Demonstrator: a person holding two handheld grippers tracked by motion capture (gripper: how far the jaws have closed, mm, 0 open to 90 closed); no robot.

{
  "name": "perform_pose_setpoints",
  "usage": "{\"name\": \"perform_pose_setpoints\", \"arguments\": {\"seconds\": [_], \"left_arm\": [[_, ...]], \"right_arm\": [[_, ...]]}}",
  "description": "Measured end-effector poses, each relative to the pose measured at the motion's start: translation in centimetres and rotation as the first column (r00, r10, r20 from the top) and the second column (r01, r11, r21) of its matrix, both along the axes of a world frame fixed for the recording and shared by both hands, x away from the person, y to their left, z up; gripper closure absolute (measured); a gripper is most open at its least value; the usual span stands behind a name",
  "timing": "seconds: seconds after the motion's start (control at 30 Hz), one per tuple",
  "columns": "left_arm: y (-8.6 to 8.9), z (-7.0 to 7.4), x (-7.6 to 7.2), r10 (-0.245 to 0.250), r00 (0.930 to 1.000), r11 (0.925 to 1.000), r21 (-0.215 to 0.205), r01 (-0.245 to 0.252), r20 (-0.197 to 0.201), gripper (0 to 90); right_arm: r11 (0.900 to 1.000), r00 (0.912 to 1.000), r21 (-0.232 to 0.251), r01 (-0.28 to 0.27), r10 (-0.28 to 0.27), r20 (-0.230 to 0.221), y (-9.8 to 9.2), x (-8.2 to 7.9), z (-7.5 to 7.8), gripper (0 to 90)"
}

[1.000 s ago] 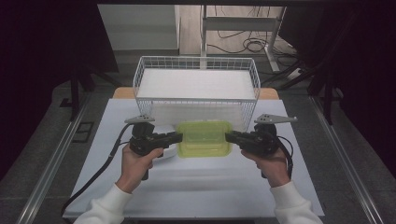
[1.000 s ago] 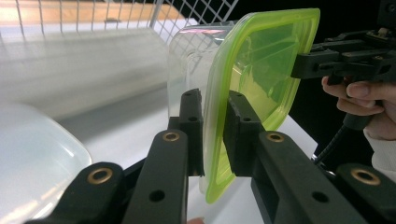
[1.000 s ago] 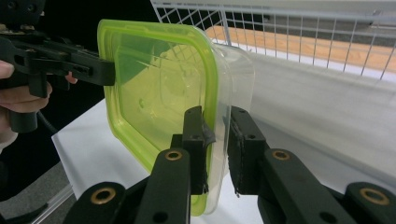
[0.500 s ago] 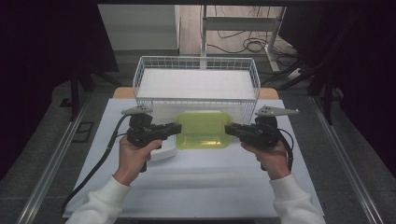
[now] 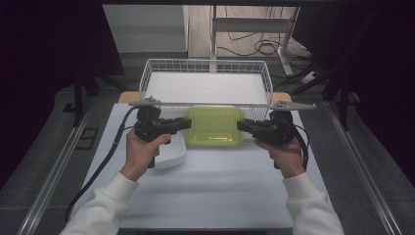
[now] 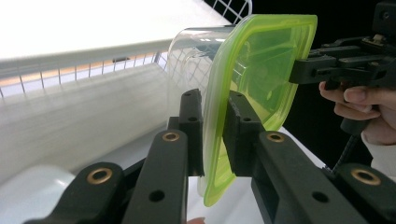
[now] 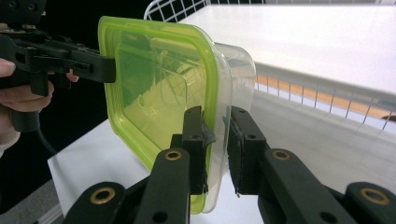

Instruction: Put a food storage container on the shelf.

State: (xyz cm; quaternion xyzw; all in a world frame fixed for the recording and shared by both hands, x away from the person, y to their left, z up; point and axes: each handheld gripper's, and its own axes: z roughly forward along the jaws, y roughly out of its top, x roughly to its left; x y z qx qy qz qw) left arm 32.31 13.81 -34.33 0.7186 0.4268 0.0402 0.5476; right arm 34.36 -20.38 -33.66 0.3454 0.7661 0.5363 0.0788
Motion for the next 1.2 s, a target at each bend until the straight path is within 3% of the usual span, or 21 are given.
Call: {"name": "perform_pose_setpoints", "arguments": {"seconds": [0.1, 0.23, 0.6, 1.1, 1.2], "left_arm": [[0.0, 0.8, 0.7, -0.002, 0.9999, 1.0000, 0.009, 0.002, 0.011, 79.0], [0.1, 1.7, 1.9, -0.004, 1.0000, 0.9999, -0.013, 0.004, -0.002, 79.0], [0.5, 3.8, 4.9, 0.002, 1.0000, 0.9999, -0.014, -0.002, 0.005, 79.2], [1.4, 5.0, 9.4, -0.001, 0.9999, 1.0000, 0.000, 0.001, -0.015, 79.5], [1.6, 4.9, 10.2, -0.002, 0.9992, 0.9999, -0.014, 0.002, -0.040, 79.6]], "right_arm": [[1.000, 1.0000, 0.021, 0.004, -0.003, -0.007, -0.1, 0.7, 0.6, 77.4], [0.999, 1.0000, 0.040, 0.005, -0.004, -0.005, -0.2, 1.6, 1.6, 77.3], [0.999, 0.9999, 0.053, 0.009, -0.009, -0.014, 0.1, 4.5, 3.8, 77.5], [0.997, 0.9976, 0.076, 0.017, -0.012, -0.068, 1.0, 9.0, 4.8, 77.5], [0.997, 0.9970, 0.076, 0.022, -0.016, -0.076, 1.1, 9.6, 5.0, 77.5]]}}
